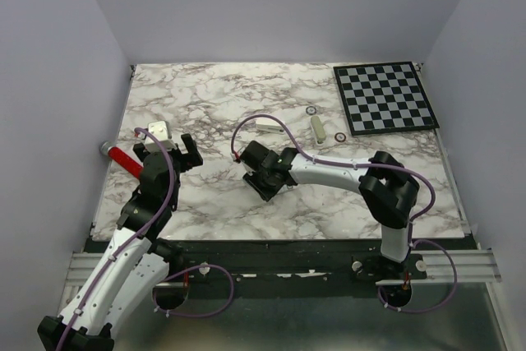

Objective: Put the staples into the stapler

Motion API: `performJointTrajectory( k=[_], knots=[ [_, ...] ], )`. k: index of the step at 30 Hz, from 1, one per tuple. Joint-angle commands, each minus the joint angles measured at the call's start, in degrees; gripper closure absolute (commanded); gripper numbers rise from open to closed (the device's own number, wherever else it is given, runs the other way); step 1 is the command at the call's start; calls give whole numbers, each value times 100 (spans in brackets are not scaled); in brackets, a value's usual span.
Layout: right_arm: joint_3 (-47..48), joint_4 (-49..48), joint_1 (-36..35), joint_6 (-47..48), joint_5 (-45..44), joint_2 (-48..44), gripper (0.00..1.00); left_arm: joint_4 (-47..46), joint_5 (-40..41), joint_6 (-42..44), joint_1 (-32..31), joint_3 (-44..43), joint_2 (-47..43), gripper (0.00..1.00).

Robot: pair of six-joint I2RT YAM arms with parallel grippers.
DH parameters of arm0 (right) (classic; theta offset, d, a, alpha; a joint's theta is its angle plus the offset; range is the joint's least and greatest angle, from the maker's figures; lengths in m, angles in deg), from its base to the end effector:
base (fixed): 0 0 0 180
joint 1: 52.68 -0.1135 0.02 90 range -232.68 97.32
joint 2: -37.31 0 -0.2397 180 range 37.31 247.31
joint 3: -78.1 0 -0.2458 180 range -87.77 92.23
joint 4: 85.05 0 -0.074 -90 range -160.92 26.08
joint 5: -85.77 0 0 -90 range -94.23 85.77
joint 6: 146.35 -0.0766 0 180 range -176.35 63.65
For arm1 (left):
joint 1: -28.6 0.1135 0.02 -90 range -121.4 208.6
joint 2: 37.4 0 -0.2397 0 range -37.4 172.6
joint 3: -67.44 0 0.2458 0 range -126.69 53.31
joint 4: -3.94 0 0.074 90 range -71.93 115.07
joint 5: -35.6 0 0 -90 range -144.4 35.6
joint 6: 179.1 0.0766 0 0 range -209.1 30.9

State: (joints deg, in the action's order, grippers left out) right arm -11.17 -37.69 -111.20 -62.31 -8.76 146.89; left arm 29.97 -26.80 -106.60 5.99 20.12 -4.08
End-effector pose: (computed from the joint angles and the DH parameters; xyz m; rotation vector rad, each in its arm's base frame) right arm 0.2107 0.3325 0.1223 -1.1930 2.4676 0.2163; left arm 0.1955 -0.0430 0.2751 -0.2655 1.7371 -0.0807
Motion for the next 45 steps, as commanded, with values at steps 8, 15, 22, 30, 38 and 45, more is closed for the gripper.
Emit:
performJointTrajectory(
  k=[8,15,22,30,38,45],
  knots=[
    [1057,842,112,24,-408,-314,80,-83,53,1,55,76,-19,1],
    [1436,1168,1138,-116,-513,-402,80,-91,44,-26,64,67,-36,1],
    [1638,1282,2344,-380,-593,-122,80,-109,18,-52,90,76,-36,1],
    [1955,1264,2785,-459,-276,581,79,-109,-8,-61,125,67,-62,1],
    [1640,1054,2802,-846,-223,890,70,-109,27,-105,143,76,-71,1],
    [1095,544,2802,-986,-144,31,40,-136,97,-166,169,85,-106,1]
  ],
)
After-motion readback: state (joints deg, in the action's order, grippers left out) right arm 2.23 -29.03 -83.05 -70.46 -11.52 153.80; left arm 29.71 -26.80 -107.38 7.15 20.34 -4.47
